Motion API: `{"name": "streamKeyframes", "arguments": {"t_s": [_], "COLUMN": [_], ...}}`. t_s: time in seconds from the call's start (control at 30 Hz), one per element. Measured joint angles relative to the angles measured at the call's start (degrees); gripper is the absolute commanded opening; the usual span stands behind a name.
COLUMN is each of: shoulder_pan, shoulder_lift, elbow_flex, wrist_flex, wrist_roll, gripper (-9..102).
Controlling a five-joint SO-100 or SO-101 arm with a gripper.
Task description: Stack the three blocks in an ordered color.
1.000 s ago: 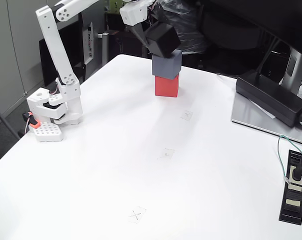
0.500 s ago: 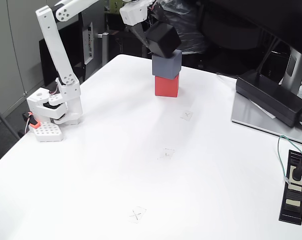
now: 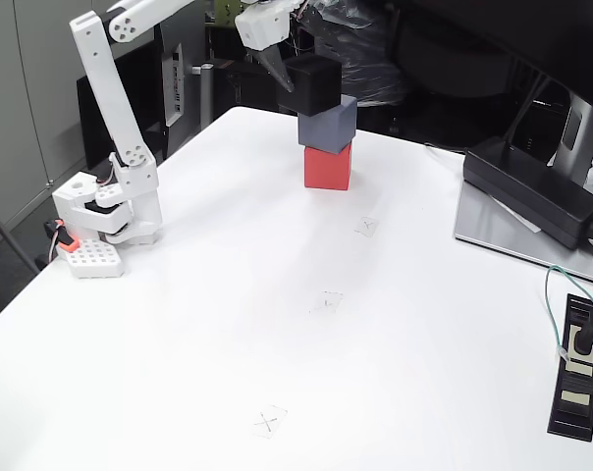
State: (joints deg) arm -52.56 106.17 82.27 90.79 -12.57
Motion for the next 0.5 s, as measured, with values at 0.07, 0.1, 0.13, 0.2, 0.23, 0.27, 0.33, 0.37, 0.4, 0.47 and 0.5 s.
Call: {"name": "streamKeyframes", "arguments": {"t_s": [0.07,0.1,0.13,0.2,0.23,0.27,0.33,0.37,0.4,0.47,0.5], "shoulder_pan": [0.0,0.0,0.0,0.0,0.0,0.0,0.0,0.0,0.0,0.0,0.0], "shoulder_lift": [0.0,0.1,0.2,0.3,0.4,0.5,0.9,1.4,2.0,3.8,4.5], "elbow_flex": [0.0,0.0,0.0,0.0,0.0,0.0,0.0,0.0,0.0,0.0,0.0], "wrist_flex": [0.0,0.0,0.0,0.0,0.0,0.0,0.0,0.0,0.0,0.0,0.0], "wrist_roll": [0.0,0.0,0.0,0.0,0.0,0.0,0.0,0.0,0.0,0.0,0.0], "gripper": [35,35,35,35,35,35,35,35,35,34,33]}}
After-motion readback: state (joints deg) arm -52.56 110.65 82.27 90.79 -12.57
